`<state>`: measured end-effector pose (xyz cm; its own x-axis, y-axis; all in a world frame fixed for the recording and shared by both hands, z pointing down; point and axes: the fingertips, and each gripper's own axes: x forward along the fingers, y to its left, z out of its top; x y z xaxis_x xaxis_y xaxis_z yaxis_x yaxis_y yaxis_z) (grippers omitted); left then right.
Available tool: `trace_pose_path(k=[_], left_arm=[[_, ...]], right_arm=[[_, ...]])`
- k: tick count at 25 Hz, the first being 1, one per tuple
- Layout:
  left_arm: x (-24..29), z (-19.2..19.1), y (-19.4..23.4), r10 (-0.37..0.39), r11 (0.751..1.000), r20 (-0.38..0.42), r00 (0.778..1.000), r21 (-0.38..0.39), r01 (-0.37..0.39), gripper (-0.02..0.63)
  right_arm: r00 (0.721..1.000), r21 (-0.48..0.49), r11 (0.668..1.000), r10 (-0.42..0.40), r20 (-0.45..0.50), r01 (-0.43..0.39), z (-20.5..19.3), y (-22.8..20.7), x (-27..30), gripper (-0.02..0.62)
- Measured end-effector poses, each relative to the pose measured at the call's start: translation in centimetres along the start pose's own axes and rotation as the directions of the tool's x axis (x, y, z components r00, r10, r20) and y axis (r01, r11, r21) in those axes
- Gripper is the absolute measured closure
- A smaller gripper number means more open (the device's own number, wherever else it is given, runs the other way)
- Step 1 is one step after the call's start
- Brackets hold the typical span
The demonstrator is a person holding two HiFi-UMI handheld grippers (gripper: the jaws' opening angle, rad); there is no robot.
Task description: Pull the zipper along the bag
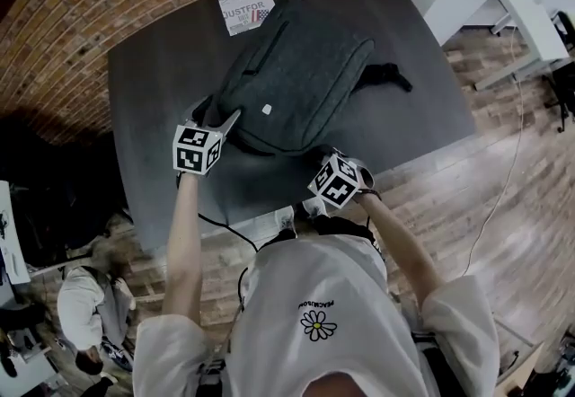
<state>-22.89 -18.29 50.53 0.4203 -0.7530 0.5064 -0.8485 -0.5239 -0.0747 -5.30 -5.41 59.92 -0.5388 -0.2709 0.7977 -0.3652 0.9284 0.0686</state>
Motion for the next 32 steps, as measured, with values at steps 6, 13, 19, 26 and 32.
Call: trace_pose_path(k=[6,13,19,26,32], left_arm=[[2.2,-2.6,0.4,-0.129,0.991,-0.136,0.982,0.029,0.134,0.318],[2.5,-3.6,-3.3,-0.26,0.965,-0.15,0.954,-0.023,0.26,0.381],[2.0,-3.7,-11.6,-0.366,0.929,-0.12,0.923,0.021,0.371,0.405],[3.3,-2.2,-19.9,-0.466,0.876,-0.172,0.868,0.05,0.48,0.413],[2.6,0.0,-20.8,-0.441,0.854,-0.236,0.866,0.186,0.486,0.425]], right_arm=[[1.0,-0.006,1.0,-0.01,-0.008,0.009,-0.2,0.1,0.1,0.588],[0.994,0.036,0.993,-0.109,-0.029,0.11,-2.6,-2.1,-1.7,0.588],[0.956,0.148,0.947,-0.269,-0.121,0.285,-9.1,-7.0,-6.4,0.588],[0.892,0.138,0.894,-0.389,-0.23,0.426,-14.7,-13.2,-10.1,0.588],[0.888,0.107,0.901,-0.386,-0.25,0.421,-15.9,-14.5,-10.9,0.588]])
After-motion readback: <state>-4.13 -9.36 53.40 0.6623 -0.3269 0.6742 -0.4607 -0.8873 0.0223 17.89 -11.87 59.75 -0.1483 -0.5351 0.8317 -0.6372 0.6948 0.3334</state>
